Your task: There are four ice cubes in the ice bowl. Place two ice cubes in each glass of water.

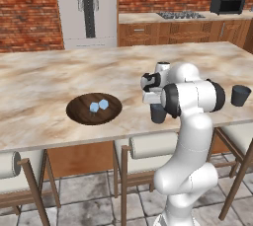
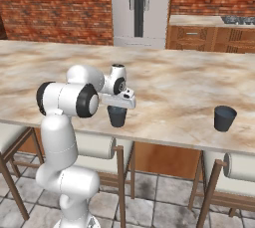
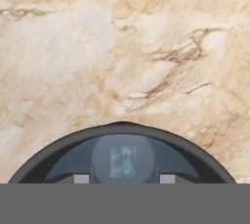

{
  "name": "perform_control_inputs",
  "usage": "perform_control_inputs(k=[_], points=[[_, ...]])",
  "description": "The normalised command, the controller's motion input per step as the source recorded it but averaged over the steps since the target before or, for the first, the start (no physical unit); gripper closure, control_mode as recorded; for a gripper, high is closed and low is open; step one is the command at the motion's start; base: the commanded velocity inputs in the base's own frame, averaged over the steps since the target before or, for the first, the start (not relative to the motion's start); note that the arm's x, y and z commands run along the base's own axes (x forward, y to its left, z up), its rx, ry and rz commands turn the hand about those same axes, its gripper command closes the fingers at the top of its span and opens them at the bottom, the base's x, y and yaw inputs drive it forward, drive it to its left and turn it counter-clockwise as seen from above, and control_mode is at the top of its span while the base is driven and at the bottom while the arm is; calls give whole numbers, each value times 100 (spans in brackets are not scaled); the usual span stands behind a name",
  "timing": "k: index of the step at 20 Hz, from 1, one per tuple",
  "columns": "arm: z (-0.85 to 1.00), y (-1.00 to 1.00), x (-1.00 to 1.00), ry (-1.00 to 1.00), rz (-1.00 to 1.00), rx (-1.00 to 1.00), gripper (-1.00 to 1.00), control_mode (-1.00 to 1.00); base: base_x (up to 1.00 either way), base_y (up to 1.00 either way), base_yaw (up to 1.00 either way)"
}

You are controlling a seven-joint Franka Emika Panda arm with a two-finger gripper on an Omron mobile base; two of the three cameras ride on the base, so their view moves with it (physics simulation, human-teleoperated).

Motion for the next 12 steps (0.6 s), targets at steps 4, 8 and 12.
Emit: perform_control_inputs(k=[4,8,12], points=[[0,0,0,0,0,0,100,-100,0,0,0],[5,0,0,0,-1,0,100,-100,0,0,0],[12,0,0,0,-1,0,100,-100,0,0,0]])
